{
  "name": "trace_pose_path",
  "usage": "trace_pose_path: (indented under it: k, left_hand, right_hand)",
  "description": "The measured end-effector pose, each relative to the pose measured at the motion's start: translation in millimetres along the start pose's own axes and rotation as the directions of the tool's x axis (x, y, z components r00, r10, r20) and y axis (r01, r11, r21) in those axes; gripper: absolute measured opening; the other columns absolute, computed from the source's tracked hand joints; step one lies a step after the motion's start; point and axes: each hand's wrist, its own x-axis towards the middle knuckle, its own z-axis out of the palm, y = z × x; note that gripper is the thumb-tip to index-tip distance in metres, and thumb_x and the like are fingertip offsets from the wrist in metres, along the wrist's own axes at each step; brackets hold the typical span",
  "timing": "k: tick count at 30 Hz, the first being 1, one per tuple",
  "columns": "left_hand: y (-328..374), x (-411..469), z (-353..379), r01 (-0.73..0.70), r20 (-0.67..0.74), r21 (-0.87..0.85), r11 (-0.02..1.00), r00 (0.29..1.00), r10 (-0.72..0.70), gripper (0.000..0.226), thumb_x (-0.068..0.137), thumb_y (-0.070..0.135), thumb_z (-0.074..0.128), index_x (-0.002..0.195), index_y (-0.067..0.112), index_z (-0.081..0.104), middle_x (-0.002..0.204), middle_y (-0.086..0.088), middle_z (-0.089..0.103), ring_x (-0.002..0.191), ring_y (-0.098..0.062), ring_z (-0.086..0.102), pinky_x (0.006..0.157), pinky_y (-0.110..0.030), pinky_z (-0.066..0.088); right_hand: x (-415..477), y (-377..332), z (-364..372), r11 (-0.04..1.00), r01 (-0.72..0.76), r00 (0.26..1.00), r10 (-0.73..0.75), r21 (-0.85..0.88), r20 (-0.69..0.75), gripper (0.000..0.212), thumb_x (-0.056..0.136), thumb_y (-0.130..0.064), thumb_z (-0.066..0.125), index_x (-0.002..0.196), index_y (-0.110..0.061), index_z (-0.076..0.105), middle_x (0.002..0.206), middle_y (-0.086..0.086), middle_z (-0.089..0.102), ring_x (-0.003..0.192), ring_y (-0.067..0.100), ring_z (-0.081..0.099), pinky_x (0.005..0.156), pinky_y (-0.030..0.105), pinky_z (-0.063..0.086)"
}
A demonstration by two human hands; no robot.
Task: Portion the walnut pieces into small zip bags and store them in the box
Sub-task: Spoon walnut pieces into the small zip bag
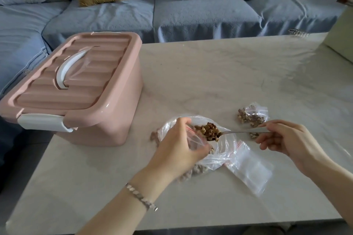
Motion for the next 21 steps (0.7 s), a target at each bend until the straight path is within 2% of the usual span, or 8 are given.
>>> trace_pose_path:
  k: [4, 6, 8, 11, 13, 16, 19, 21]
  left_hand:
    - [1, 16, 0, 0.049, 0.029, -0.005, 0.999, 0.998, -0.049, 0.069, 0.075, 0.050, 0.069, 0.129, 0.026, 0.032, 0.087, 0.017, 0.057, 0.075, 0.012, 0.053, 0.062, -0.006, 0.041]
    - [1, 21, 0, 0.053, 0.029, -0.023, 0.998, 0.998, -0.053, 0.067, 0.076, 0.043, 0.070, 0.129, 0.023, 0.033, 0.081, 0.013, 0.059, 0.071, 0.009, 0.054, 0.062, -0.007, 0.043]
    - [1, 27, 1, 0.029, 0.040, -0.001, 1.000, 0.999, -0.029, 0.068, 0.075, 0.038, 0.071, 0.129, 0.020, 0.035, 0.082, 0.012, 0.058, 0.073, 0.004, 0.055, 0.066, -0.006, 0.042]
    - [4, 31, 1, -0.054, 0.078, 0.068, 0.996, 0.996, 0.049, 0.074, 0.075, 0.036, 0.074, 0.133, 0.016, 0.033, 0.087, 0.016, 0.052, 0.081, -0.002, 0.052, 0.072, -0.003, 0.040]
    - [7, 32, 1, -0.090, 0.102, 0.092, 0.992, 0.991, 0.080, 0.078, 0.075, 0.036, 0.074, 0.136, 0.015, 0.029, 0.086, 0.021, 0.042, 0.083, 0.001, 0.046, 0.074, -0.001, 0.036]
    - [9, 32, 1, -0.092, 0.133, 0.092, 0.992, 0.988, 0.079, 0.084, 0.076, 0.035, 0.074, 0.140, 0.014, 0.023, 0.087, 0.017, 0.039, 0.082, 0.000, 0.043, 0.075, 0.001, 0.034]
    - [8, 32, 2, -0.083, 0.180, 0.099, 0.992, 0.982, 0.065, 0.085, 0.076, 0.035, 0.074, 0.140, 0.013, 0.021, 0.097, 0.009, 0.048, 0.086, -0.004, 0.048, 0.081, -0.008, 0.039]
    - [6, 33, 2, -0.070, 0.205, 0.105, 0.992, 0.978, 0.048, 0.088, 0.075, 0.036, 0.074, 0.140, 0.013, 0.020, 0.113, 0.001, 0.052, 0.099, -0.010, 0.051, 0.091, -0.017, 0.040]
  right_hand:
    - [-1, -23, -13, 0.997, 0.078, 0.997, -0.078, 0.000, -0.006, 0.022, 0.091, -0.001, 0.040, 0.076, -0.003, 0.056, 0.046, 0.010, 0.062, 0.035, 0.014, 0.054, 0.036, 0.014, 0.037]
    - [-2, -38, -18, 0.993, 0.117, 0.993, -0.117, -0.010, -0.003, 0.024, 0.091, -0.001, 0.039, 0.074, -0.003, 0.057, 0.046, 0.010, 0.062, 0.034, 0.014, 0.053, 0.037, 0.014, 0.037]
    - [-1, -52, -23, 0.989, 0.143, 0.990, -0.143, -0.033, 0.012, 0.025, 0.091, -0.001, 0.040, 0.074, -0.004, 0.057, 0.046, 0.011, 0.062, 0.034, 0.014, 0.053, 0.037, 0.015, 0.038]
    - [0, -66, -24, 0.982, 0.159, 0.987, -0.154, -0.101, 0.055, 0.024, 0.091, -0.003, 0.041, 0.075, -0.003, 0.058, 0.047, 0.011, 0.062, 0.034, 0.014, 0.052, 0.038, 0.016, 0.039]
    - [2, -70, -22, 0.975, 0.160, 0.985, -0.149, -0.153, 0.083, 0.024, 0.092, -0.004, 0.042, 0.075, -0.003, 0.058, 0.048, 0.011, 0.063, 0.035, 0.015, 0.053, 0.039, 0.018, 0.039]
    - [3, -68, -17, 0.967, 0.148, 0.985, -0.125, -0.209, 0.120, 0.022, 0.092, -0.005, 0.043, 0.076, -0.003, 0.058, 0.050, 0.012, 0.064, 0.037, 0.016, 0.054, 0.043, 0.021, 0.039]
    - [3, -65, -11, 0.965, 0.138, 0.984, -0.108, -0.223, 0.145, 0.022, 0.092, -0.005, 0.043, 0.076, -0.003, 0.059, 0.051, 0.012, 0.063, 0.037, 0.016, 0.054, 0.039, 0.018, 0.039]
    - [3, -64, -8, 0.966, 0.133, 0.983, -0.101, -0.220, 0.152, 0.022, 0.092, -0.004, 0.043, 0.076, -0.002, 0.059, 0.050, 0.012, 0.062, 0.036, 0.016, 0.053, 0.036, 0.014, 0.037]
